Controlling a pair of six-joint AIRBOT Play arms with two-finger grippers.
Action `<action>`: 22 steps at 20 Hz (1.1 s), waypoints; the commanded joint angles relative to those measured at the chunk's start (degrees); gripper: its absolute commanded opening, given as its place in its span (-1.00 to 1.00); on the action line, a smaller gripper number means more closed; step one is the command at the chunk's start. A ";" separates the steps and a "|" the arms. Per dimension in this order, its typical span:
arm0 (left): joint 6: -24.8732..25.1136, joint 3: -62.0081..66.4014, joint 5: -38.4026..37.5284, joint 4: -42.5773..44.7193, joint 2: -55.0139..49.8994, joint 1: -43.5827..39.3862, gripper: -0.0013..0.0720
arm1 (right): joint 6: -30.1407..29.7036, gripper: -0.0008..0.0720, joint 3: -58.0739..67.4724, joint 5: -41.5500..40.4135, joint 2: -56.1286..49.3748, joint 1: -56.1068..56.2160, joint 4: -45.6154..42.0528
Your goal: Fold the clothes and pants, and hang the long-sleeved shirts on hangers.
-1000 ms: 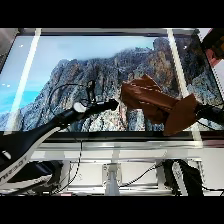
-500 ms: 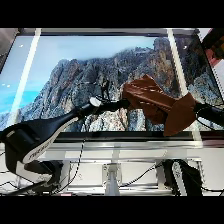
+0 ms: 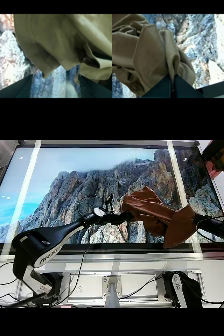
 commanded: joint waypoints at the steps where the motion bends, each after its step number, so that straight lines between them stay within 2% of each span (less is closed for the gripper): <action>1: -0.96 1.60 0.20 0.24 -0.76 -0.22 0.71 | 0.00 -0.94 -0.02 -0.09 0.02 -0.04 2.23; 4: -1.42 5.05 -0.70 1.86 -3.06 -0.09 0.68 | 0.00 -0.94 -0.02 -0.07 0.04 -0.04 3.63; 8: -16.04 10.99 -7.58 20.50 -6.97 1.09 0.68 | 0.00 -0.94 -0.02 -0.04 0.04 -0.04 3.72; 9: -17.92 12.22 -8.57 23.85 -7.48 1.33 0.66 | 0.00 -0.94 -0.02 -0.04 0.04 -0.04 3.69; 11: -18.27 13.49 -7.89 25.11 -7.58 1.38 0.29 | 0.00 -0.94 -0.02 -0.04 0.04 -0.04 3.69; 12: -18.25 14.03 -6.80 25.11 -7.58 1.44 0.04 | -0.02 -0.94 -0.02 -0.04 0.04 -0.04 3.69; 15: -18.12 14.60 -3.82 25.14 -7.61 1.51 -0.93 | -0.02 -0.94 -0.02 0.20 0.04 -0.04 3.72; 22: -18.01 16.11 -2.71 26.45 -4.17 4.63 -0.94 | -0.02 -0.94 2.29 1.53 0.04 -0.02 7.06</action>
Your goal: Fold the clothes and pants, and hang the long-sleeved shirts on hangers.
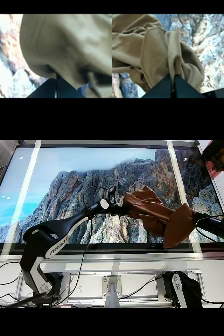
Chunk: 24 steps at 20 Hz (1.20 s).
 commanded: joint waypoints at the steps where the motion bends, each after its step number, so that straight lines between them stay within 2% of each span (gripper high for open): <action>1: -0.11 0.81 0.81 3.74 3.82 3.06 -0.94 | 0.00 -0.94 2.51 0.61 0.04 0.00 3.02; 6: -0.15 0.81 0.33 26.12 18.16 10.51 -0.94 | -0.04 -0.95 8.96 -6.75 -1.90 0.00 12.07; 10: -0.15 0.81 0.33 38.25 32.96 16.28 -0.94 | -2.93 -0.95 16.28 -7.52 -6.47 1.16 22.27; 13: -0.15 0.81 0.35 44.19 43.58 19.58 -0.94 | -3.28 -0.94 22.23 -5.95 -8.72 4.04 23.96; 15: -0.15 0.81 0.37 45.86 49.88 21.16 -0.94 | -5.70 -0.95 25.62 -3.13 -8.63 6.56 24.37; 17: -0.15 0.79 0.26 48.06 55.65 21.70 -0.94 | -7.89 -0.94 30.14 3.56 -8.63 8.44 24.98; 20: -0.17 0.79 -1.73 49.09 63.45 21.70 -0.93 | -7.80 -0.94 37.99 15.80 -8.63 8.90 24.96; 22: -0.17 0.79 -5.95 49.09 68.24 21.70 -0.93 | -7.78 -0.94 43.06 22.38 -8.50 8.90 25.33; 24: -0.22 0.76 -12.20 49.13 72.06 21.73 -0.94 | -7.80 -0.94 44.87 23.02 -7.78 8.90 25.27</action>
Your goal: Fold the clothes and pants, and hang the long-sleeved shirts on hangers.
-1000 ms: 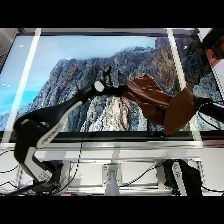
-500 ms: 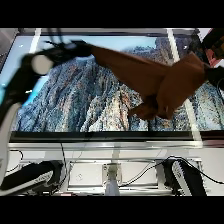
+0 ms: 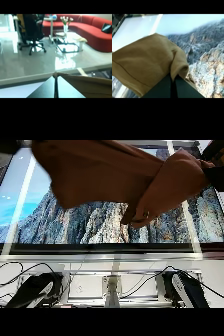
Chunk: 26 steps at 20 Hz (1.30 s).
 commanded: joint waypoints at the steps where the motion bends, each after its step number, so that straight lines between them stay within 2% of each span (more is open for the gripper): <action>1: -0.17 -0.07 -10.23 0.94 7.02 0.22 -0.93 | -0.39 -0.94 4.52 6.67 0.35 0.35 0.13; 3: -3.34 -0.13 -17.66 1.07 7.02 0.22 -0.93 | -0.39 -0.94 2.64 6.54 -1.38 0.35 -0.33; 5: -4.11 -0.90 -23.96 1.36 4.59 0.22 -0.93 | -0.42 -0.94 -0.24 5.38 -4.96 0.35 -0.37; 11: -3.80 -6.51 -25.14 1.51 -12.68 0.22 -0.93 | -0.39 -0.94 -6.29 -9.05 -22.73 1.86 1.60; 13: -3.82 -6.51 -20.33 2.47 -20.94 0.22 -0.93 | -0.39 -0.94 -6.29 -14.34 -28.17 4.61 1.60; 16: -3.85 -6.49 -8.81 2.58 -31.06 0.22 -0.93 | -0.39 -0.94 -6.29 -26.97 -33.70 9.49 1.55; 21: -3.87 -6.51 5.40 2.62 -38.25 0.24 -0.93 | -0.39 -0.94 -6.29 -49.27 -37.24 14.86 0.13; 24: -3.85 -6.49 10.84 2.62 -41.18 0.24 -0.93 | -0.39 -0.94 -6.32 -55.89 -38.75 16.20 -2.69; 26: -3.85 -6.51 11.30 2.60 -43.34 0.24 -0.93 | -0.37 -0.94 -6.32 -56.22 -40.24 16.17 -3.10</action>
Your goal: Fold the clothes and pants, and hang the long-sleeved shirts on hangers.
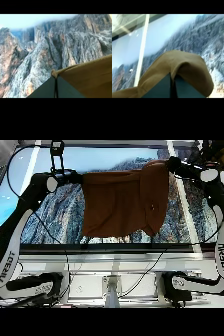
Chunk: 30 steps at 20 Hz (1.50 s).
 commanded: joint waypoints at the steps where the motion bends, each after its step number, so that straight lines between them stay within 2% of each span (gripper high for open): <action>1: 0.02 -0.02 4.61 0.02 -4.28 0.02 -0.93 | 0.04 -0.94 -0.02 -6.08 -2.71 0.98 -1.77; 2: 0.02 -0.02 4.61 0.02 -5.29 0.00 -0.92 | 0.04 -0.94 -0.02 -5.51 -3.39 1.11 -1.73; 3: 0.02 -0.02 4.61 0.02 -6.19 0.00 -0.72 | 0.04 -0.87 -0.02 -4.72 -3.80 1.20 -1.84; 4: 0.02 -0.02 4.57 0.02 -6.73 0.02 -0.09 | 0.02 -0.59 0.00 -4.37 -3.89 1.22 -1.90; 5: 0.02 -0.02 4.15 0.04 -6.91 0.02 0.93 | 0.02 -0.19 0.02 -4.37 -3.82 1.22 -1.90; 6: 0.04 0.00 4.04 0.09 -6.78 0.02 0.97 | 0.02 0.05 0.11 -4.37 -3.69 1.20 -2.01; 7: 0.04 0.00 3.58 0.09 -6.36 0.07 0.97 | 0.02 0.11 0.13 -4.09 -3.26 1.07 -2.43; 11: 0.15 0.00 -4.33 0.44 -0.83 1.81 0.95 | -0.15 0.09 0.11 2.27 1.42 -0.94 -10.32; 14: 1.09 0.00 -12.09 0.44 4.68 5.16 0.95 | -6.58 0.05 0.09 17.46 5.66 -3.06 -18.67; 15: 1.09 0.00 -14.53 0.44 6.45 6.16 0.95 | -9.22 -0.07 0.09 24.65 5.99 -3.26 -21.40; 17: 1.03 0.00 -17.79 0.44 9.66 7.69 0.95 | -11.39 -0.13 -1.09 36.59 5.99 -3.26 -25.75; 19: 0.87 -0.02 -20.39 0.48 12.83 8.13 0.95 | -11.43 -0.14 -3.98 42.86 6.23 -3.26 -26.21; 20: 0.87 -0.02 -21.53 0.48 14.56 8.15 0.95 | -11.37 -0.28 -6.08 44.33 7.06 -3.23 -25.73; 21: 0.87 -0.04 -22.67 0.46 16.41 8.11 0.95 | -11.50 -0.33 -8.41 44.89 8.39 -3.23 -25.35; 26: 0.85 -3.39 -25.11 0.44 25.49 8.11 0.95 | -11.96 -0.33 -24.59 43.69 24.22 -3.23 -24.57; 30: 0.22 -6.23 -25.64 -0.68 28.92 8.09 0.95 | -11.98 -0.33 -32.48 34.42 31.17 -3.23 -19.30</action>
